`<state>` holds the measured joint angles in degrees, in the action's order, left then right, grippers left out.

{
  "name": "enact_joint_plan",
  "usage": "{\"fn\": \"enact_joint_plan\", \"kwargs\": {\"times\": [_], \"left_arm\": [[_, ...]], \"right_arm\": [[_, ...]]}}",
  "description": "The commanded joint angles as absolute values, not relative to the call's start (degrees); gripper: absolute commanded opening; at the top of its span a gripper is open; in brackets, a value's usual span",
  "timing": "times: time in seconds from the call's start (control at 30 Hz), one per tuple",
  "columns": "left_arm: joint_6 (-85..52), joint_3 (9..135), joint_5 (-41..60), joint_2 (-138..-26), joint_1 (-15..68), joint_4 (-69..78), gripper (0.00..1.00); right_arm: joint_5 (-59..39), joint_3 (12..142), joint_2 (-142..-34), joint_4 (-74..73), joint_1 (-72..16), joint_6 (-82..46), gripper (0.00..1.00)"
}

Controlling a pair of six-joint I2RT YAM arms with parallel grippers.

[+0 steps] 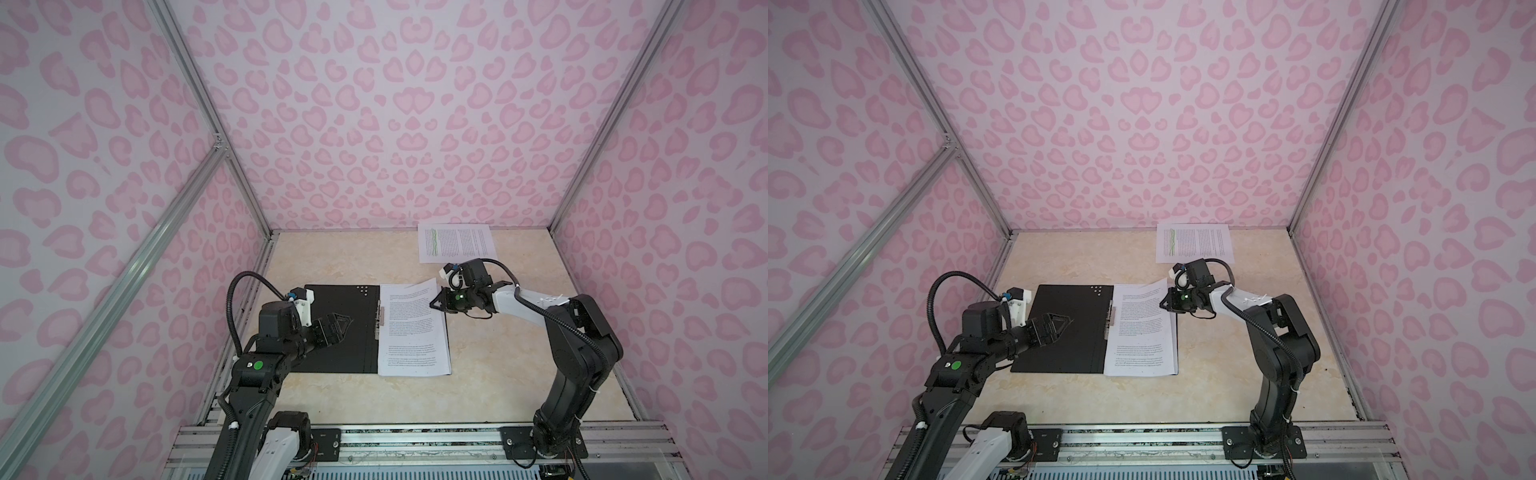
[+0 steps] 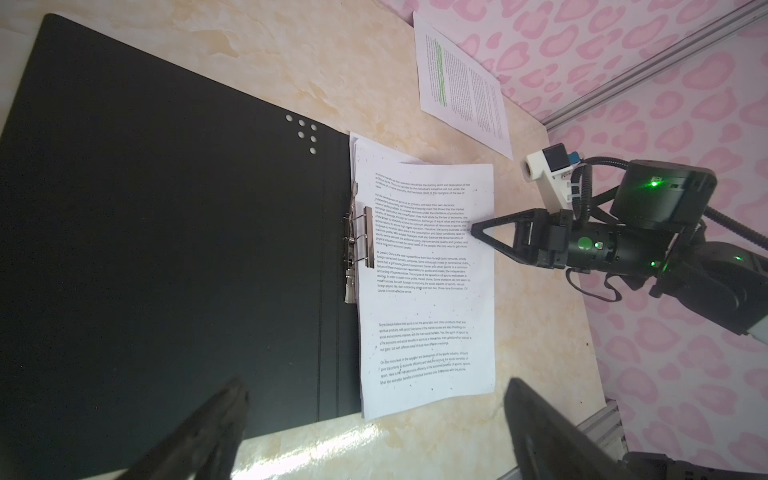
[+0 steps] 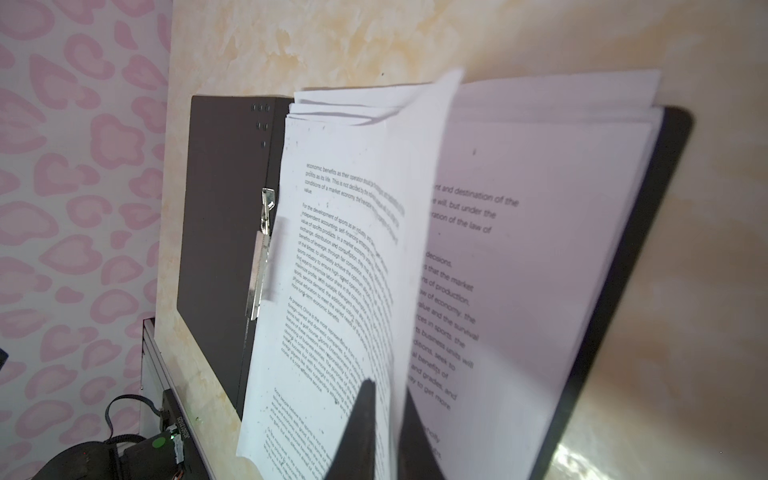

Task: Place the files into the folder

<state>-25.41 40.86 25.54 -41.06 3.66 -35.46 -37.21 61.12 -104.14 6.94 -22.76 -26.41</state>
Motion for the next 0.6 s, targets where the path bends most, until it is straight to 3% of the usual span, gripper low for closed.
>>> {"fn": "enact_joint_plan", "kwargs": {"times": [0.0, 0.17, 0.3, 0.43, 0.57], "left_arm": [[-24.52, 40.74, 26.15, -40.96, 3.6, -34.3, 0.97], [-24.52, 40.77, 26.31, -40.78, 3.56, -34.28, 0.97], [-24.52, 40.71, 26.34, -40.78, 3.6, -34.28, 0.97], [-24.52, 40.69, 26.38, -40.71, 3.6, -34.25, 0.97], [-24.53, 40.69, 26.41, -40.78, 3.6, -34.22, 0.97]], "right_arm": [[-37.62, 60.24, -104.55, 4.6, -22.76, -27.84, 0.21], [-38.5, 59.17, -104.58, 2.56, -22.83, -28.85, 0.29], [-37.43, 59.06, -104.94, 2.46, -22.85, -29.26, 0.2], [-35.96, 58.76, -105.36, 1.89, -22.59, -29.96, 0.05], [-35.26, 58.89, -105.56, 1.58, -22.06, -30.54, 0.0]]}}
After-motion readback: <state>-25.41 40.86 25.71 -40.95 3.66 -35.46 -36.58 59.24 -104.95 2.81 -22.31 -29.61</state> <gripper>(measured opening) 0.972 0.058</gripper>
